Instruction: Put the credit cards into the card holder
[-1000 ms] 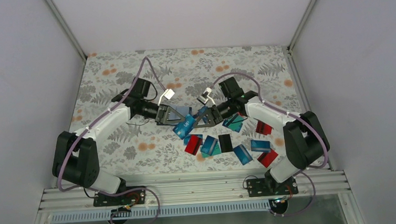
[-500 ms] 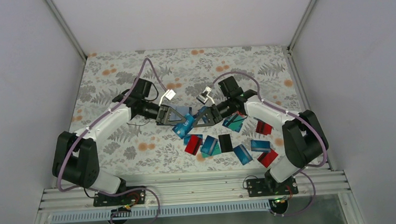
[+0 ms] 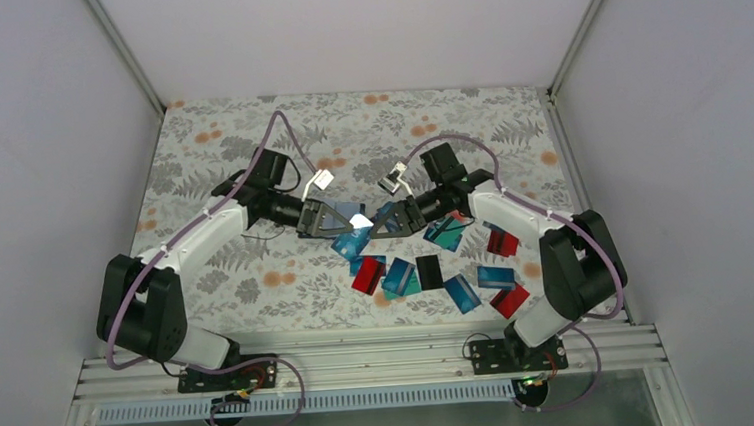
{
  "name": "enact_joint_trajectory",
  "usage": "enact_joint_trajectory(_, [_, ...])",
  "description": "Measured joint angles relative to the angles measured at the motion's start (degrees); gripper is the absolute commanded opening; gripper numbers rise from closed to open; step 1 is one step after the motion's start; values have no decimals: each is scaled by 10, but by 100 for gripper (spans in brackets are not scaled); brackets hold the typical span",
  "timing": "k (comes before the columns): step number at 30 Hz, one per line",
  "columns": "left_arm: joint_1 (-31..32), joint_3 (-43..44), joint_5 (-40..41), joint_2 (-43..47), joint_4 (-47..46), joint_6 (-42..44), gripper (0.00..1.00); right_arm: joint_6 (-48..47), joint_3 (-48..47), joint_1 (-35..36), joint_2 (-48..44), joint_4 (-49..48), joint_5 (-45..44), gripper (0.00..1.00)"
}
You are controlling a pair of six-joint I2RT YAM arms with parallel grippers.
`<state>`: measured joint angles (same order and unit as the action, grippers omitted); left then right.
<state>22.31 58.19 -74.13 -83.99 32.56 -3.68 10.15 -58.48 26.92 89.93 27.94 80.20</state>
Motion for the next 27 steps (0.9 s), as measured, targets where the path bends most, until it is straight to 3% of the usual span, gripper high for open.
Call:
enact_joint_trajectory(3, [0,0,9,0,-5,-8,2,2,-3,0,1,8,-8,48])
enact_joint_trajectory(7, [-6,0,50,0,-16,-36,2,13,-12,-3,5,5,-35,57])
enact_joint_trajectory(17, [-35,18,248,-21,-60,-120,2,133,-12,-11,9,-72,-179,56])
enact_joint_trajectory(24, [-35,19,346,-85,-97,-159,2,196,-10,2,12,-108,-262,51])
enact_joint_trajectory(27, [-35,23,375,-109,-105,-166,2,213,-11,21,27,-116,-292,42])
